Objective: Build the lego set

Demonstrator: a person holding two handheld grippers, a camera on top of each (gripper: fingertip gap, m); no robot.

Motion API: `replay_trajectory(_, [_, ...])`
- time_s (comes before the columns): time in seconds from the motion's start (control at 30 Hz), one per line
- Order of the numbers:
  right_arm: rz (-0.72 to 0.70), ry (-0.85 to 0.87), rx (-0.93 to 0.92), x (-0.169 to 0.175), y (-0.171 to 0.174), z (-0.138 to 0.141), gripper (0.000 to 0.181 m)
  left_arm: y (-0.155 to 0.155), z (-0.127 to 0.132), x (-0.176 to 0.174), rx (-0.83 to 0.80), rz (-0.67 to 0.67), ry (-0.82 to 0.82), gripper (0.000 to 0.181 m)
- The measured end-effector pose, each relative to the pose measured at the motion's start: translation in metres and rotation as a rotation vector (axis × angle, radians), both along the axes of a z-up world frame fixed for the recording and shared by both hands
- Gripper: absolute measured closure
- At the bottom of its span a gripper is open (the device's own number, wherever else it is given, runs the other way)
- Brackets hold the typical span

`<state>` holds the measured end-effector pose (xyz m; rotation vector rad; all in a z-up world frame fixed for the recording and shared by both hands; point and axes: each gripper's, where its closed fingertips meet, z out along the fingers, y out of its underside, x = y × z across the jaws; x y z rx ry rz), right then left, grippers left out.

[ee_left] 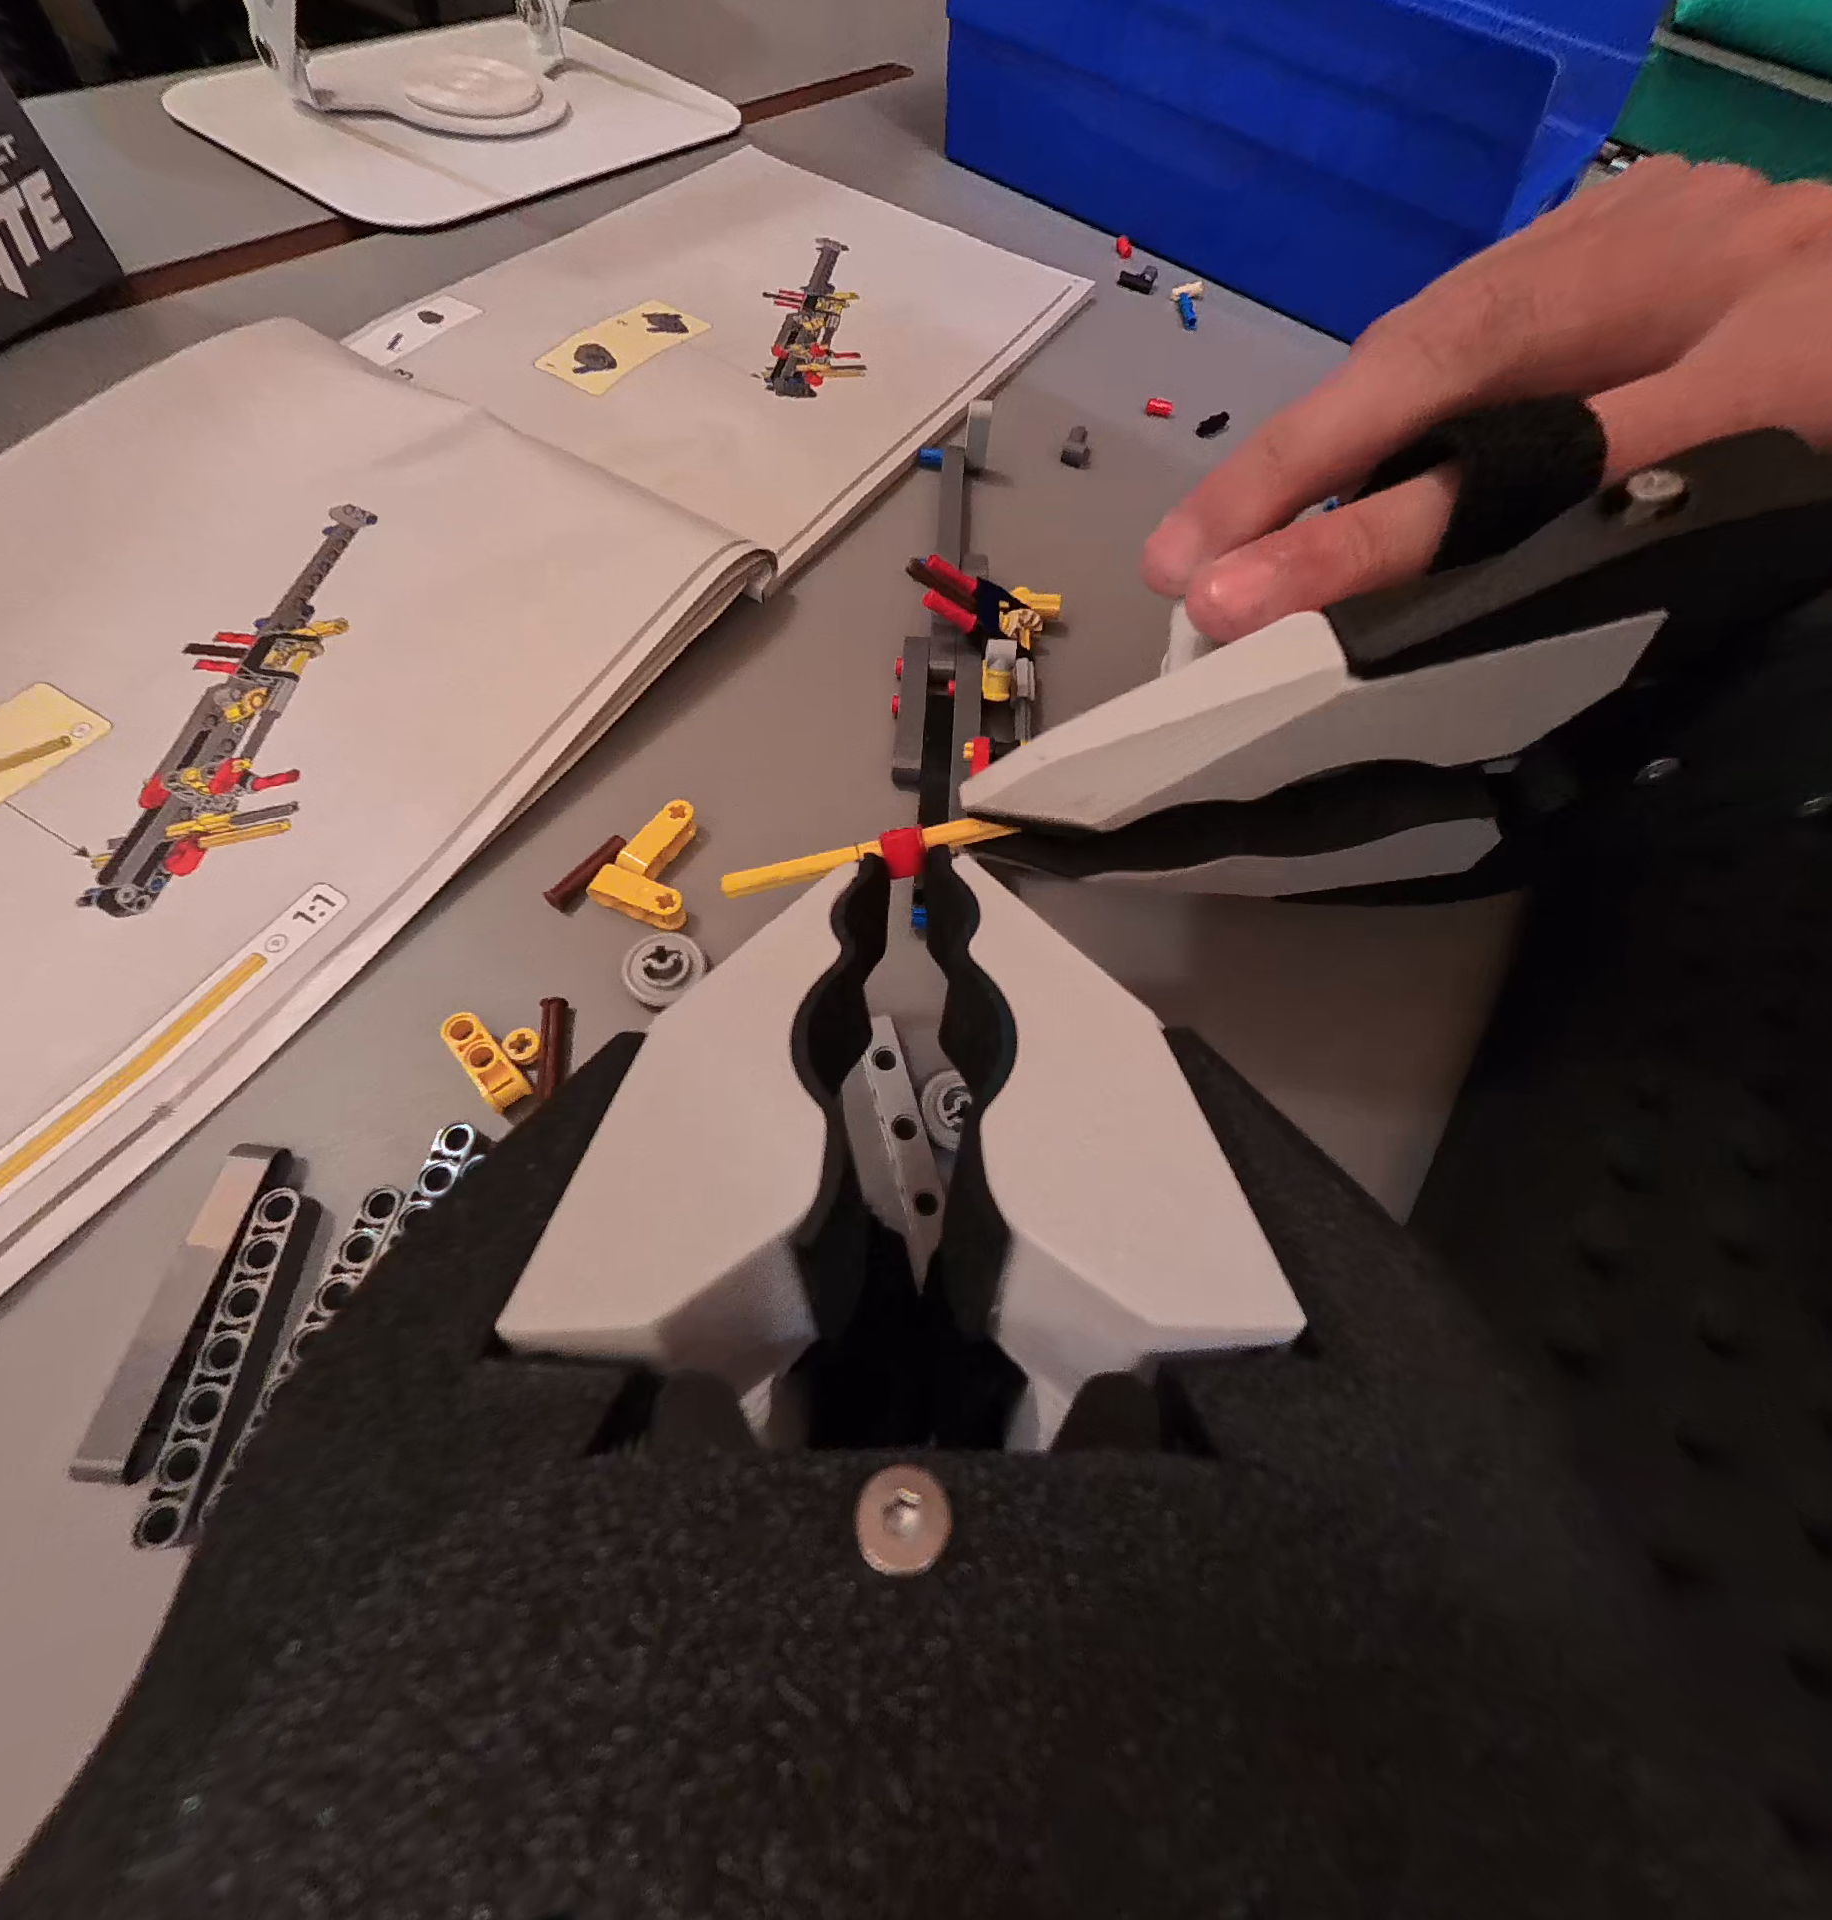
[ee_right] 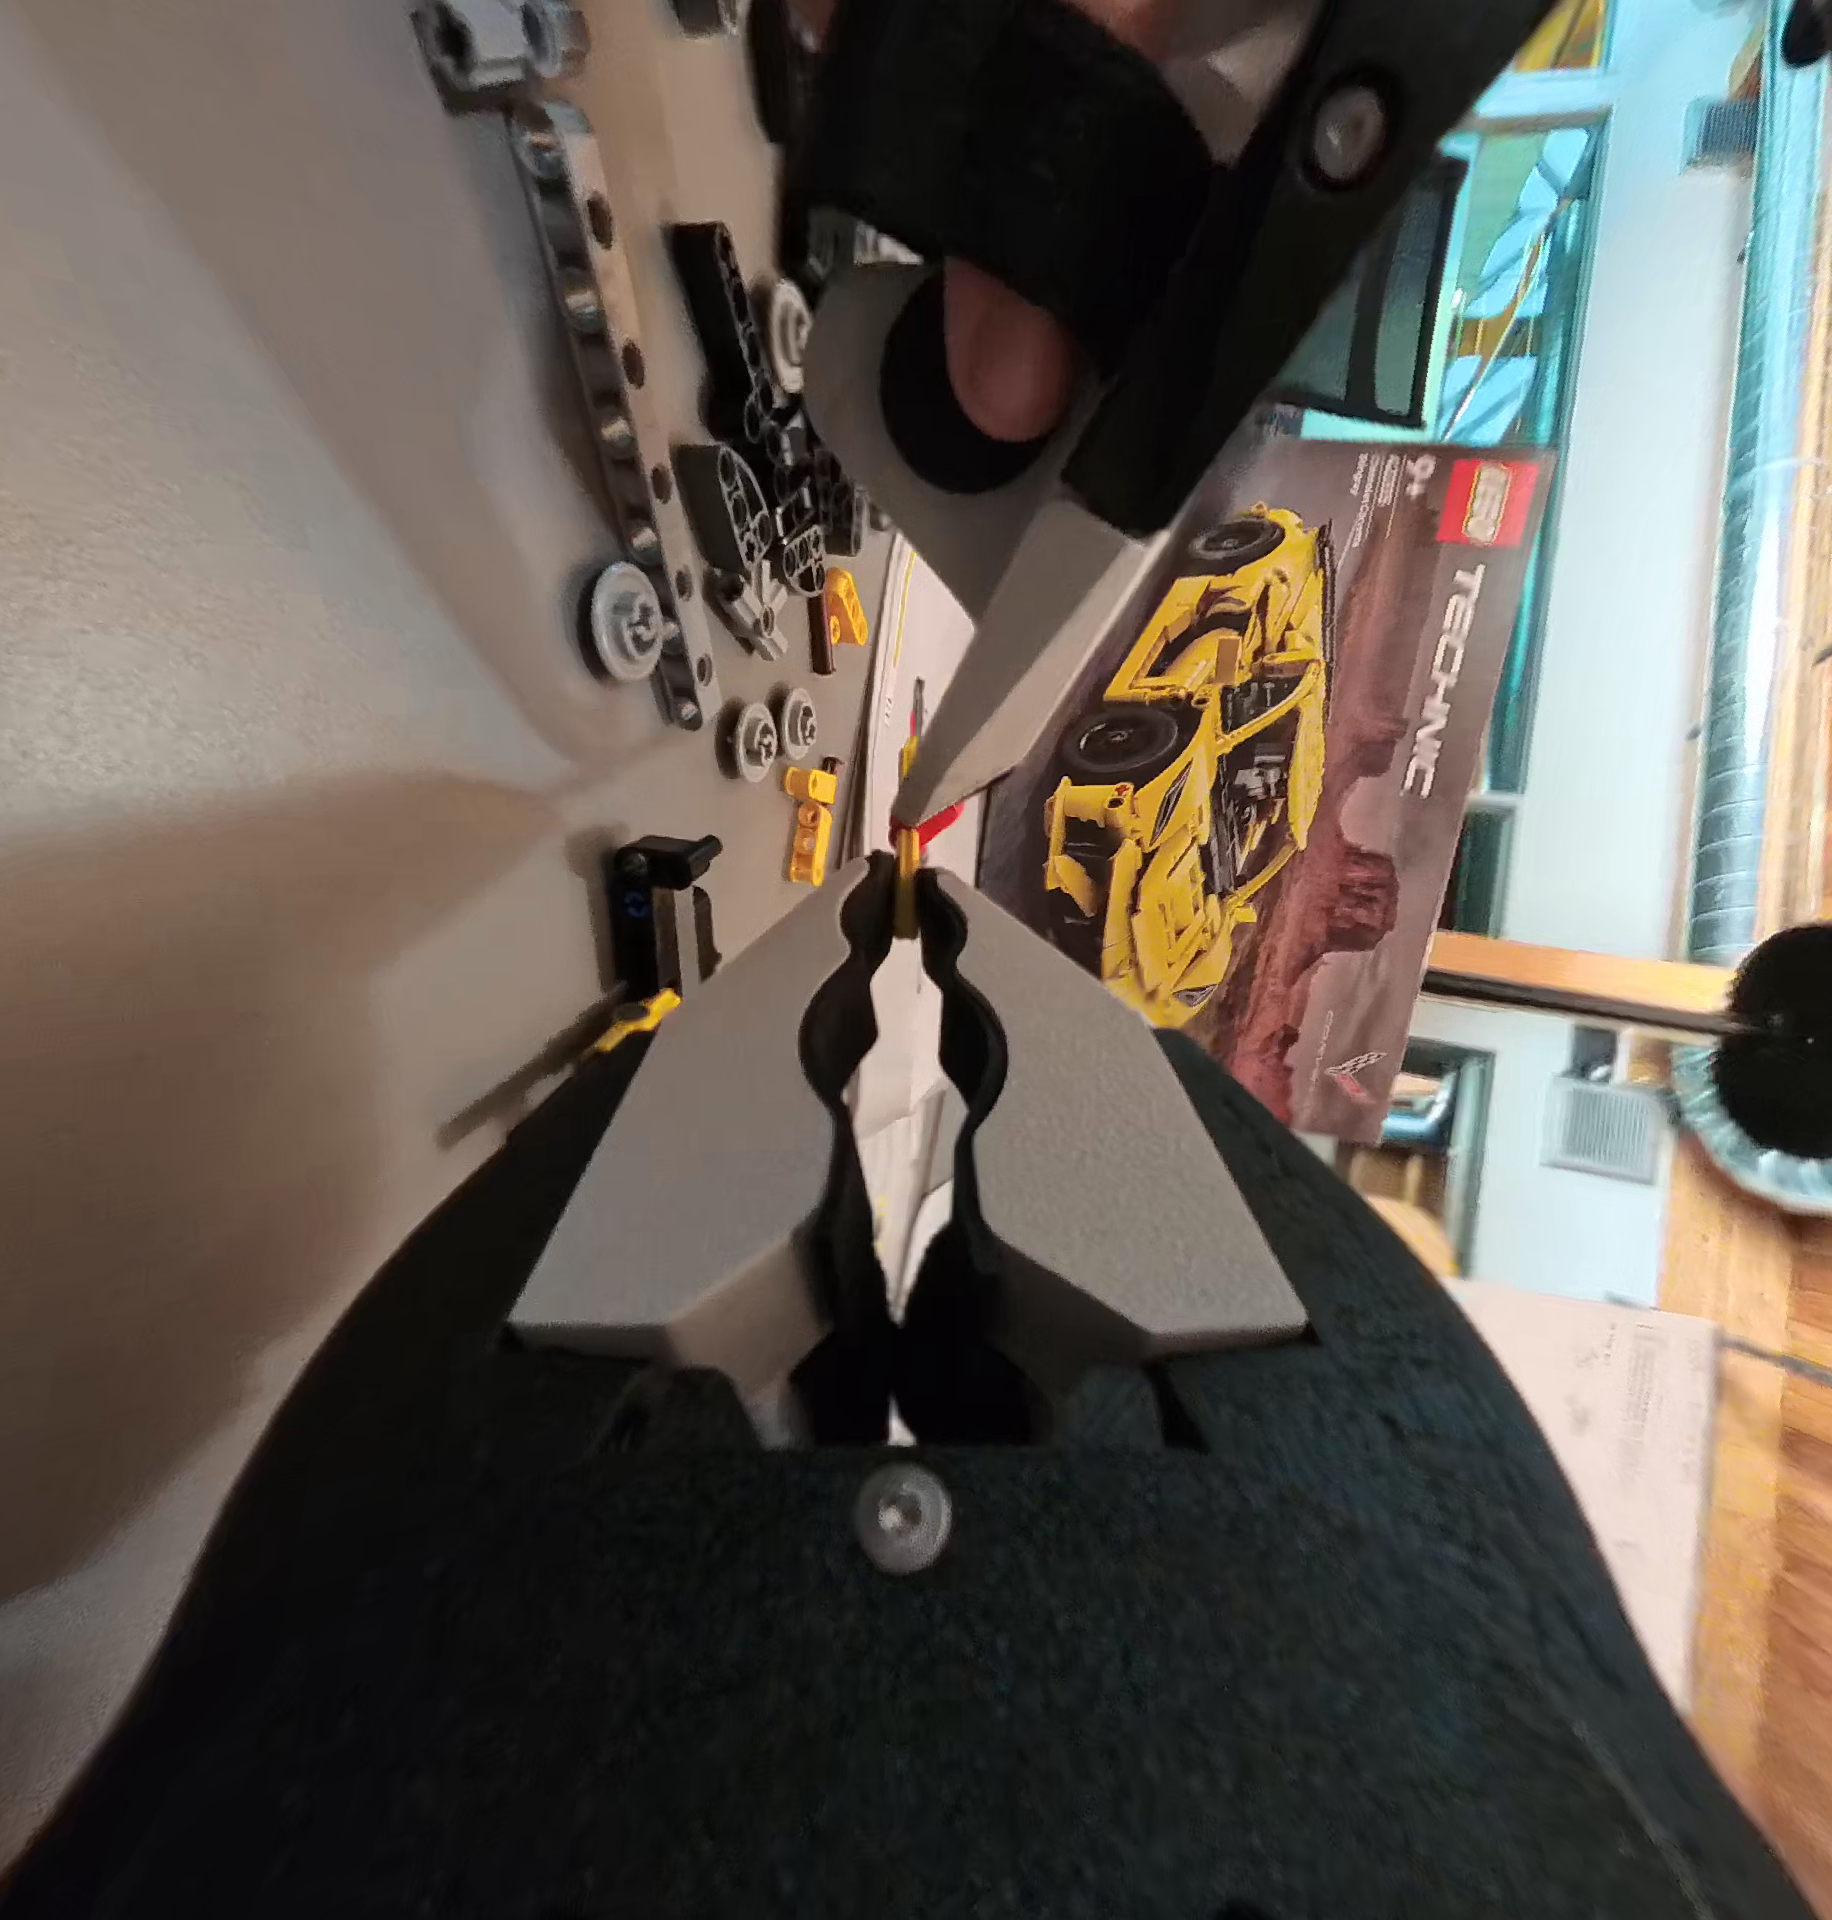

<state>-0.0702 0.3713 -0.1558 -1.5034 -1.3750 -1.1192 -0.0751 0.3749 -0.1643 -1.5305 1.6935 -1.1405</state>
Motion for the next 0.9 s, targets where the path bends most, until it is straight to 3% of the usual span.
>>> replay_trajectory(0.1, [-0.035, 0.201, -0.054, -0.004, -0.006, -0.003, 0.176, -0.004, -0.001, -0.002, -0.005, -0.026, 0.001, 0.176])
replay_trajectory(0.2, [-0.088, 0.452, -0.104, -0.001, -0.018, 0.001, 0.159, 0.002, 0.004, -0.002, 0.06, 0.0, -0.031, 0.175])
replay_trajectory(0.37, [-0.373, 1.252, -0.355, -0.004, -0.048, -0.009, 0.15, -0.016, 0.022, -0.002, 0.222, -0.079, -0.16, 0.176])
replay_trajectory(0.43, [-0.398, 1.536, -0.424, -0.012, -0.052, -0.001, 0.142, -0.028, 0.019, 0.0, 0.273, -0.133, -0.168, 0.176])
replay_trajectory(0.5, [-0.394, 1.732, -0.452, -0.015, -0.053, 0.005, 0.146, -0.037, 0.01, 0.002, 0.304, -0.182, -0.139, 0.176])
replay_trajectory(0.63, [-0.467, 1.687, -0.532, -0.016, -0.059, -0.02, 0.159, -0.05, 0.01, 0.004, 0.28, -0.23, -0.154, 0.176])
replay_trajectory(0.7, [-0.47, 1.687, -0.499, -0.016, -0.058, -0.02, 0.177, -0.049, 0.003, 0.005, 0.297, -0.224, -0.123, 0.176])
replay_trajectory(0.9, [-0.579, 1.606, -0.426, -0.002, -0.066, -0.028, 0.18, -0.046, -0.022, 0.006, 0.276, -0.217, 0.021, 0.18])
